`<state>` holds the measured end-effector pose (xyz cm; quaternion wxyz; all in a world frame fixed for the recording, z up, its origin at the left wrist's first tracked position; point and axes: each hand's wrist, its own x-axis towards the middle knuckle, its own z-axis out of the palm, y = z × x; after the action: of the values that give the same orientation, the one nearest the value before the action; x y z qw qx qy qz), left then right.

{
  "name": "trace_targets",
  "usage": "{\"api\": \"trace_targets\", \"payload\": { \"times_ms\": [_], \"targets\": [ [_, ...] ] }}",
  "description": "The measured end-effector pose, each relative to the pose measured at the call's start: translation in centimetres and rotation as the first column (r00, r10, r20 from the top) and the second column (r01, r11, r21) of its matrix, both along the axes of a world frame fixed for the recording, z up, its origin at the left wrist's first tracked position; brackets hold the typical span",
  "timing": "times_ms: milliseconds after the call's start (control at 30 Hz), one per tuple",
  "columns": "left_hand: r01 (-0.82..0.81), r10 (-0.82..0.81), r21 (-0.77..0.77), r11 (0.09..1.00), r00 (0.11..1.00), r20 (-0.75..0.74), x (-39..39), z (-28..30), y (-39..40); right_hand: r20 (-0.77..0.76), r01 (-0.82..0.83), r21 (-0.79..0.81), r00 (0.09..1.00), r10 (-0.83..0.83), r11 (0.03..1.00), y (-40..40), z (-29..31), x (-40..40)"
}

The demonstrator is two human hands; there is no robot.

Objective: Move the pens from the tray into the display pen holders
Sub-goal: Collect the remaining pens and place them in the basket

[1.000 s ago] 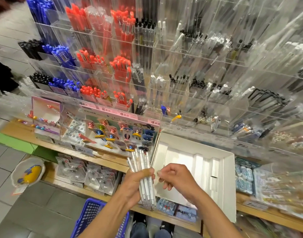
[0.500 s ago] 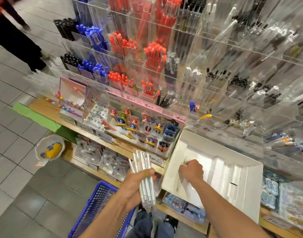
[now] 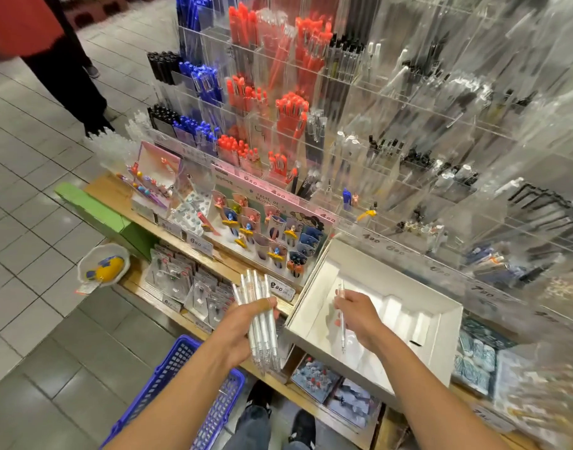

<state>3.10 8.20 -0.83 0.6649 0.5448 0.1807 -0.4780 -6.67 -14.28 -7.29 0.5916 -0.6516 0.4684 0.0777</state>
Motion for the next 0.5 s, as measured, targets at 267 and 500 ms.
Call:
{"api": "trace_targets", "payload": {
  "times_ms": [267, 500],
  "targets": [
    [-0.174, 0.174, 0.001, 0.985, 0.983, 0.055, -3.5, 1.5, 3.3, 0.241, -0.156, 0.181, 0.964, 0.110, 0.971, 3.2, 7.5, 0.7],
    [-0.418, 0.415, 0.078, 0.905, 0.908, 0.054, -7.7, 1.1, 11.7, 0.267, -0.407, 0.250, 0.901, 0.342, 0.878, 11.9, 10.3, 2.9]
  ]
}}
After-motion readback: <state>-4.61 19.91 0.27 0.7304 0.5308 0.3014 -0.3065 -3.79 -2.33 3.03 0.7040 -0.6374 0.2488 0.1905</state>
